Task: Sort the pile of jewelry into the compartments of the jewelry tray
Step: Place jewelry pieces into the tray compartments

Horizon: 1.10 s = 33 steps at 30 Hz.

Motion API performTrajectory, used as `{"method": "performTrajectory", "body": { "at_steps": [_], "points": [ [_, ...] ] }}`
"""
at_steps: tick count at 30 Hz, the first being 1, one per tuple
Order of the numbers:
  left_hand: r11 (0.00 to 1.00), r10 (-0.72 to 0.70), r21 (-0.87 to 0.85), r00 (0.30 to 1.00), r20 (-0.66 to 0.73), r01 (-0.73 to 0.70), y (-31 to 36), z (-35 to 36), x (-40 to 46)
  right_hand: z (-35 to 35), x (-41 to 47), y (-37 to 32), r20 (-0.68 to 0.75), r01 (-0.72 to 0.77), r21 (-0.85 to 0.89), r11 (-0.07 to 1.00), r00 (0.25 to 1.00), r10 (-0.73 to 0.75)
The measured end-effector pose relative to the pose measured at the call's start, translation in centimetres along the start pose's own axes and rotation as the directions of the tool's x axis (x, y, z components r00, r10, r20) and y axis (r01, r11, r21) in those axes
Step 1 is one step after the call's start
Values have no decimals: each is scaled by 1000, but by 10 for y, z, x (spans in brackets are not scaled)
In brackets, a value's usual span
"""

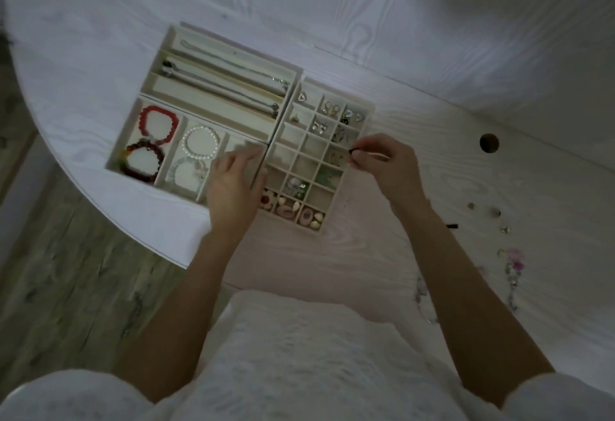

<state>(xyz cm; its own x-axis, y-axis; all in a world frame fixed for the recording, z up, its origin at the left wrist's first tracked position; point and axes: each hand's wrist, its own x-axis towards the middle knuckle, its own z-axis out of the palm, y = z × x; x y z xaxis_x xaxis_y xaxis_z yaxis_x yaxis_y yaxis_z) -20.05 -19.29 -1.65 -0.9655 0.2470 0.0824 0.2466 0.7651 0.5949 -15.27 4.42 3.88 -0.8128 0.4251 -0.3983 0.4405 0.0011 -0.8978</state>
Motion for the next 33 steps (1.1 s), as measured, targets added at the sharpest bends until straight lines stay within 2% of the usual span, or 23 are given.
{"method": "performTrajectory", "body": {
  "at_steps": [1,3,5,7,10,15,21,26,29,33],
  "points": [
    [1000,-27,5,999,16,27,-6,-1,3,9,8,0,-1,79,-168,983,997,-81],
    [998,-63,2,997,51,63,-10,0,9,25,20,-1,34,228,-422,877,971,-236],
    [997,-80,-3,994,76,80,-11,1,12,42,29,-1,88,303,-551,777,948,-307],
    [996,-87,-16,991,104,89,-10,2,12,56,33,1,141,326,-632,703,940,-310],
    [994,-93,-38,989,115,98,-11,2,15,70,36,9,168,320,-699,639,943,-288],
    [994,-86,-63,991,104,93,-10,2,15,75,35,9,134,274,-809,520,947,-290],
    [993,-99,-62,990,96,105,-10,1,13,59,38,9,115,252,-847,469,947,-301],
    [992,-106,-55,989,101,112,-7,1,13,68,41,4,209,331,-868,371,920,-331],
    [993,-103,-47,989,108,109,-5,2,13,76,41,3,192,293,-900,323,931,-310],
    [994,-90,-45,989,116,96,-8,2,15,79,38,6,133,218,-921,321,955,-266]
  ]
}}
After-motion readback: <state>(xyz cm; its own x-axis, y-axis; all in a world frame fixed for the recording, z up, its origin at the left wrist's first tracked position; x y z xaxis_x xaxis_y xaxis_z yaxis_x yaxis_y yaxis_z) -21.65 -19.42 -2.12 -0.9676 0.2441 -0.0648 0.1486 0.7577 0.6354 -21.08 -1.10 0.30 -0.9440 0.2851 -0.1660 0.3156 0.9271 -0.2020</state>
